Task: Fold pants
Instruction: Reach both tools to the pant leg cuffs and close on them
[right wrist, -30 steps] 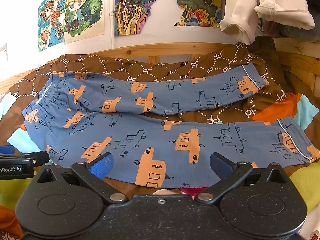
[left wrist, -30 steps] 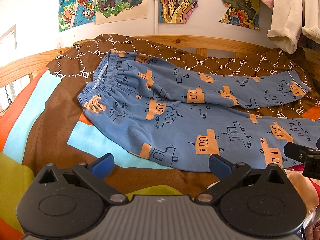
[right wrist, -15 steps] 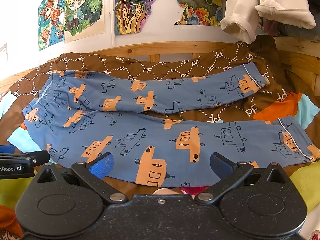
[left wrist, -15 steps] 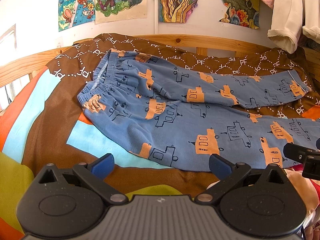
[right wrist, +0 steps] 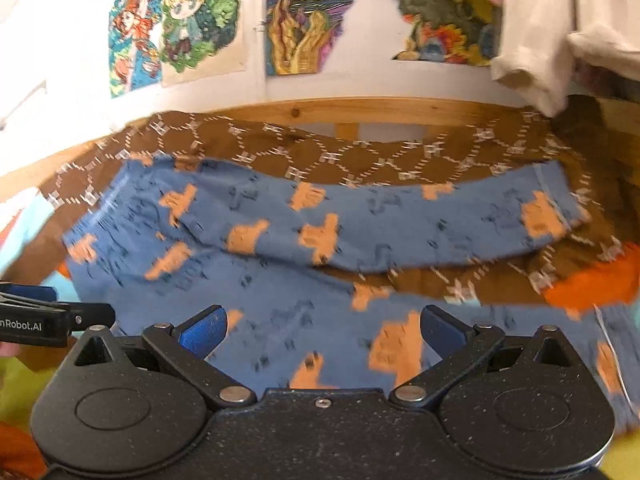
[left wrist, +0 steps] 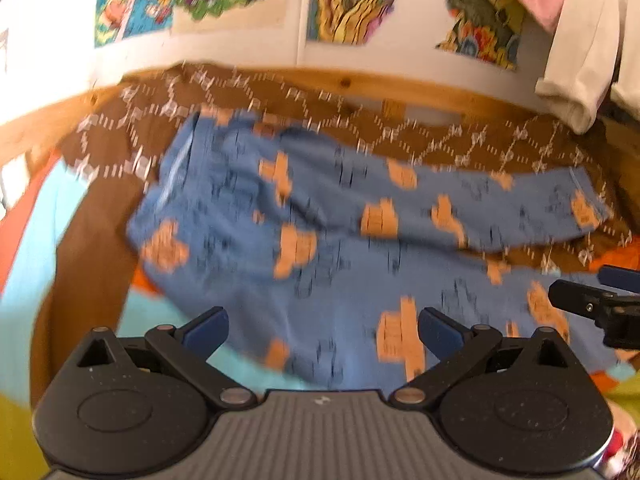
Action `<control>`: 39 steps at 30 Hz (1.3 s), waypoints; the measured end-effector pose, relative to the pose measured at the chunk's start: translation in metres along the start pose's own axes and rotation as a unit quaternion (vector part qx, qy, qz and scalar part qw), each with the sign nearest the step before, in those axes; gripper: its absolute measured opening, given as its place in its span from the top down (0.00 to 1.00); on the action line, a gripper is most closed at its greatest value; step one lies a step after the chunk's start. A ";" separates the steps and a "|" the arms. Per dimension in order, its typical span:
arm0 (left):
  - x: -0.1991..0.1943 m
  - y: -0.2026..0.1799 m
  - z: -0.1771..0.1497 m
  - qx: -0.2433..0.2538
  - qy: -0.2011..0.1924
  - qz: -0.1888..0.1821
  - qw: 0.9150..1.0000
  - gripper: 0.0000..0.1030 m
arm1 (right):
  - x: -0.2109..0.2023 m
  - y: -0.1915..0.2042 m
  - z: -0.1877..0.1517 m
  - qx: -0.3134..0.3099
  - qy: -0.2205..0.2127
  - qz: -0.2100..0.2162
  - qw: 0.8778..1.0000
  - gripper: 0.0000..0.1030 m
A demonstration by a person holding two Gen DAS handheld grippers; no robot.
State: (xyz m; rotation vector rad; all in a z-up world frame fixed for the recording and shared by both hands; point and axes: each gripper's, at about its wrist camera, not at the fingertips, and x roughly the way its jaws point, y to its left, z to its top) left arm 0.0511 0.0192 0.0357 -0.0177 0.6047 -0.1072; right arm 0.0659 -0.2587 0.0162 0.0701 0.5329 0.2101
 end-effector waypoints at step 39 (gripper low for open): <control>0.228 0.028 0.190 0.376 0.129 0.045 0.916 0.96 | 0.328 -0.073 0.197 -0.239 0.265 0.232 0.905 0.74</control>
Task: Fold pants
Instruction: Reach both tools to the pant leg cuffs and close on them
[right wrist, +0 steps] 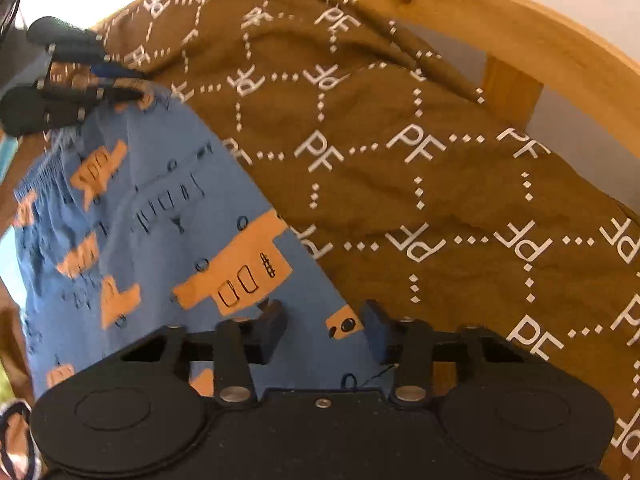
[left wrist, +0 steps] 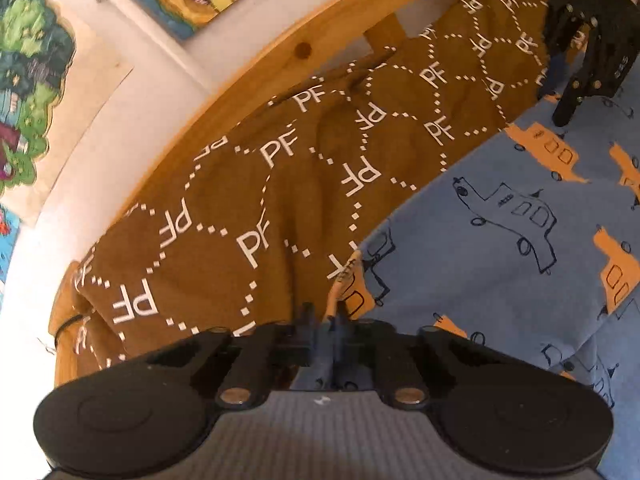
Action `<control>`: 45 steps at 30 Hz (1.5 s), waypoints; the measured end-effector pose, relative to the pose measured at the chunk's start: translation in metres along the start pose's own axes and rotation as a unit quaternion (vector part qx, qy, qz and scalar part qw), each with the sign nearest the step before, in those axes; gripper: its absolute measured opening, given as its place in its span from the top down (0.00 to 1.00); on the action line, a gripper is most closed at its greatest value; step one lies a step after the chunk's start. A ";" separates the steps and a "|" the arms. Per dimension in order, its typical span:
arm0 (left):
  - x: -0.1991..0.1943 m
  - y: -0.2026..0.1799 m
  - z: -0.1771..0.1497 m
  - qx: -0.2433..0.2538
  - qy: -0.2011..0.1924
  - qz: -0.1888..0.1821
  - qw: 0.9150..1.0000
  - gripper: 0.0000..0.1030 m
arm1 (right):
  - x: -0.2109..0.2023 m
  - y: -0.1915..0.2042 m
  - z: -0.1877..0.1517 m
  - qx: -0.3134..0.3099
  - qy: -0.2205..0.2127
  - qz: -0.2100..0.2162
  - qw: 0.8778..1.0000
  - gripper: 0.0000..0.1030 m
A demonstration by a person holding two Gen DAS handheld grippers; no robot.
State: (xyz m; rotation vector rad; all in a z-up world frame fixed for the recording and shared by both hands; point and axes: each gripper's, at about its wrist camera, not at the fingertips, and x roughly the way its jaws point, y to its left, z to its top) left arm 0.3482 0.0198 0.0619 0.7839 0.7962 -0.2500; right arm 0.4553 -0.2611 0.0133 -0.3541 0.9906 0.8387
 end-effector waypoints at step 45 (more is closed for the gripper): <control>-0.007 0.051 0.014 -0.050 -0.011 -0.032 0.998 0.98 | 0.045 0.018 0.068 -0.035 -0.065 -0.108 0.991 0.86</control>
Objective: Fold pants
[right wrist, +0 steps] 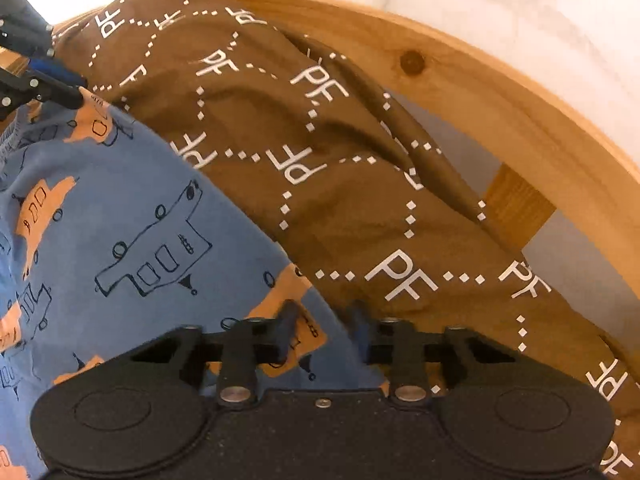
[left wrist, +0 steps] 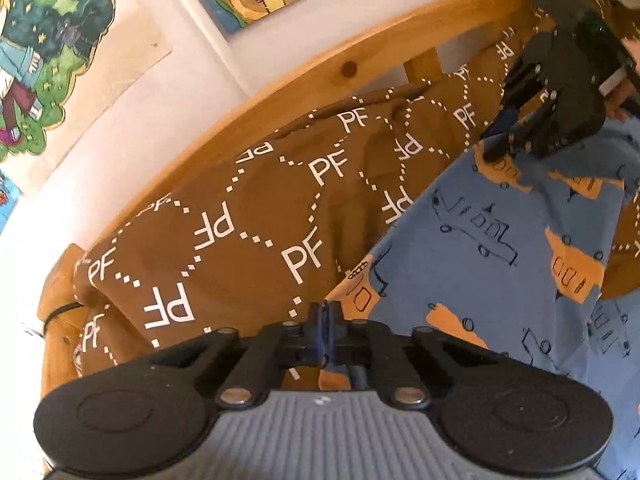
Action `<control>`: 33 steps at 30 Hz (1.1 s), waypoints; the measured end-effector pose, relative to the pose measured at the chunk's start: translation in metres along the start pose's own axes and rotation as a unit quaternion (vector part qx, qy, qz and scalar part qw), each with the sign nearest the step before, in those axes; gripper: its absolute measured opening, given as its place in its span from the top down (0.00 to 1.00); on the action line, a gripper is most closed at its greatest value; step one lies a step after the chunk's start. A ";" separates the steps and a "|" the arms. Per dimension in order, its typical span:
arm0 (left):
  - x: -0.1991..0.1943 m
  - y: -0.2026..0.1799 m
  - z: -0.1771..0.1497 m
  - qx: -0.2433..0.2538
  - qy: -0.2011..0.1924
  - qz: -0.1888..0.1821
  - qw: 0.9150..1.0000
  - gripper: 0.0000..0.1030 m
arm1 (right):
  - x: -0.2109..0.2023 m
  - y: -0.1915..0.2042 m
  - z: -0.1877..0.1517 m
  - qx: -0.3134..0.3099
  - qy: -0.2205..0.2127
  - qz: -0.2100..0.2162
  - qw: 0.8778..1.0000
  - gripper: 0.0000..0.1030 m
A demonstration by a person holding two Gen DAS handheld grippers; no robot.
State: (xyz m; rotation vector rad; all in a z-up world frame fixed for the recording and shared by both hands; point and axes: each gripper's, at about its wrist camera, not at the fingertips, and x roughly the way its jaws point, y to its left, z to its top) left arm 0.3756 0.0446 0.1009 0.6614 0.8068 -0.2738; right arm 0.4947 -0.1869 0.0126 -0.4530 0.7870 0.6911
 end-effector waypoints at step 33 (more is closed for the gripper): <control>-0.095 -0.150 -0.176 0.283 -0.083 0.064 0.953 1.00 | -0.160 0.290 -0.216 -0.043 -0.089 -0.080 0.992 1.00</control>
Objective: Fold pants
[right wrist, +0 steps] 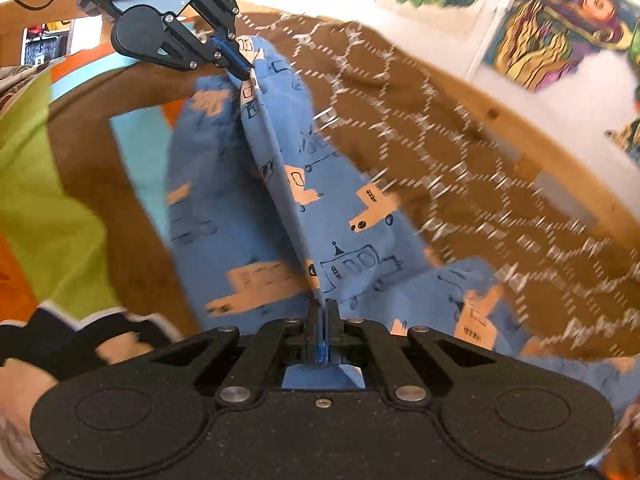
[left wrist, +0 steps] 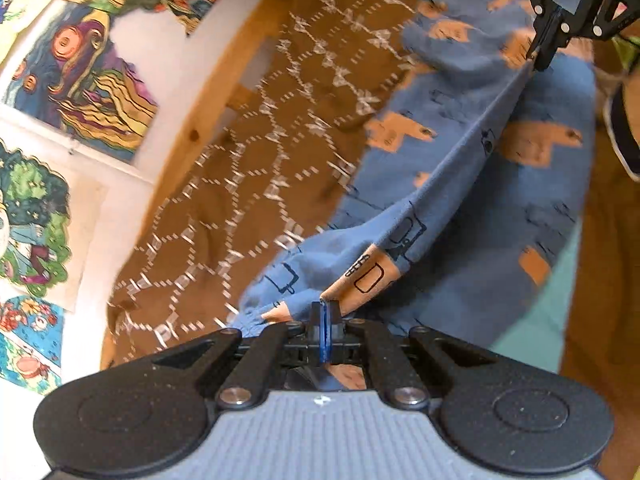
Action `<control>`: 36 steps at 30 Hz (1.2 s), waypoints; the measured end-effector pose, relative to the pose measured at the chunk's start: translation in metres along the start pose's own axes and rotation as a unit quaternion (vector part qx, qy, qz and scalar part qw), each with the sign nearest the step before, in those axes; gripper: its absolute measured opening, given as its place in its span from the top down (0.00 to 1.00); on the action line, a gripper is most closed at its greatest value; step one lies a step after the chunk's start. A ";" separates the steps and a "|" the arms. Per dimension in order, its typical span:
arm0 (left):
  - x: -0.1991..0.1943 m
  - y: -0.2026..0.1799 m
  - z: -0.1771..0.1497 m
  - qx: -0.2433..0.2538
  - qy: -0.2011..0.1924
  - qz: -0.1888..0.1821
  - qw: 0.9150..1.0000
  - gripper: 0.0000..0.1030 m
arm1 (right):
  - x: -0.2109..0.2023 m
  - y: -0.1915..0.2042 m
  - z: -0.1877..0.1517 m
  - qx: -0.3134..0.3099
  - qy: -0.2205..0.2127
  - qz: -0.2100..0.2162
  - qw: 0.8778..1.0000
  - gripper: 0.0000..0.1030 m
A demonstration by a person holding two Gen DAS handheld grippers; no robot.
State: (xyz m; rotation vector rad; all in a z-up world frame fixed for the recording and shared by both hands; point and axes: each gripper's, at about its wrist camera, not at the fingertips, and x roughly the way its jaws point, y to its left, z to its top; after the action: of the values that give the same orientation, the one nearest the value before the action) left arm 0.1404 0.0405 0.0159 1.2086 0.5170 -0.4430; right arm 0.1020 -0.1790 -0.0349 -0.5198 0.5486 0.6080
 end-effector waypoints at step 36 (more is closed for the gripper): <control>-0.018 -0.024 -0.033 -0.014 -0.019 -0.067 0.997 0.25 | -0.002 0.047 -0.020 -0.075 0.010 -0.025 0.997 1.00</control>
State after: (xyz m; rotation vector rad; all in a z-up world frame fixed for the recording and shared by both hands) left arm 0.1080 0.0655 -0.0003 1.1411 0.5726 -0.5707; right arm 0.0637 -0.1588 -0.0617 -0.6805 0.5089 0.5999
